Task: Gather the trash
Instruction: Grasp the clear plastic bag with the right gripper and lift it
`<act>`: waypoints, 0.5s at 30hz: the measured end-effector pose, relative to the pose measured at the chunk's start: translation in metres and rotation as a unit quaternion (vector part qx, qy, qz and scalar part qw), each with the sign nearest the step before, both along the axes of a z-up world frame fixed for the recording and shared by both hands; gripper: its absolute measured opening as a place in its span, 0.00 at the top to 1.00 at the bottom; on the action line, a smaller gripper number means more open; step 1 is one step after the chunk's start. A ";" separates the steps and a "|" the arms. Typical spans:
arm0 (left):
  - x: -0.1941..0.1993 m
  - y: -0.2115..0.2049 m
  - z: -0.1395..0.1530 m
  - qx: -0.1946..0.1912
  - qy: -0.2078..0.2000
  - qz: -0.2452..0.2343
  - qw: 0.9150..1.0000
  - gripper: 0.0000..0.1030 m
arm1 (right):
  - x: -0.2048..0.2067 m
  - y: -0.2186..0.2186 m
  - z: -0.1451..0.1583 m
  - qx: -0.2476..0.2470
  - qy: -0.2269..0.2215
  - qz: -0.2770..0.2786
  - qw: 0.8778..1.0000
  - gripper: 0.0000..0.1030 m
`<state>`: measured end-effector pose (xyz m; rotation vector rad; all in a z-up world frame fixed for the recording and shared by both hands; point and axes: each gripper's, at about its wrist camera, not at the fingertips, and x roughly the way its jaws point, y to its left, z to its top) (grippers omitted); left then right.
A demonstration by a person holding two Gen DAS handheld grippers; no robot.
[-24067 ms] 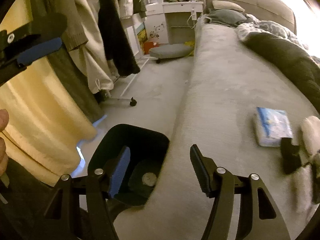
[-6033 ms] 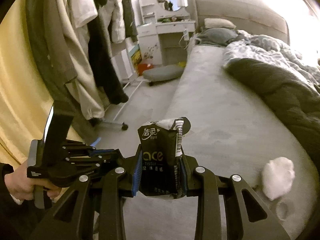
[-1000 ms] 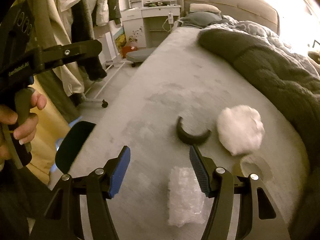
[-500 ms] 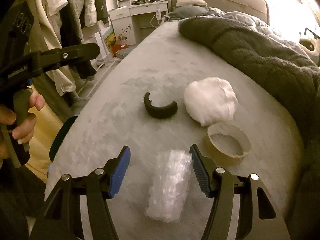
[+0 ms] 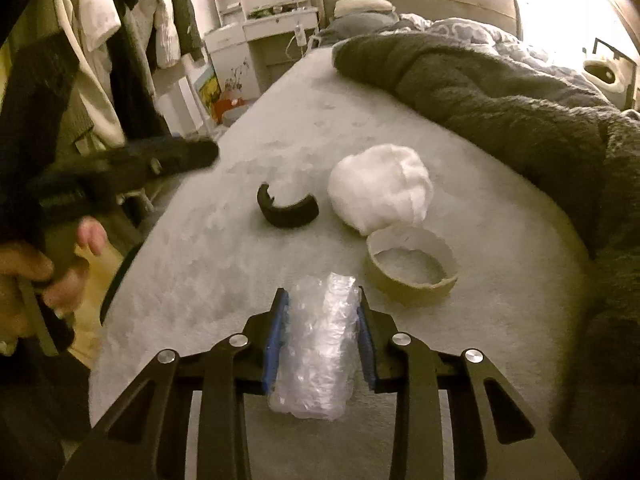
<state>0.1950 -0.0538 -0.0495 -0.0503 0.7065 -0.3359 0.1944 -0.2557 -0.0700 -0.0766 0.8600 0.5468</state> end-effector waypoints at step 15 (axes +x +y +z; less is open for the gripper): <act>0.014 -0.036 -0.029 0.012 0.053 0.004 0.999 0.25 | -0.008 -0.040 0.018 0.047 -0.026 -0.025 0.998 0.68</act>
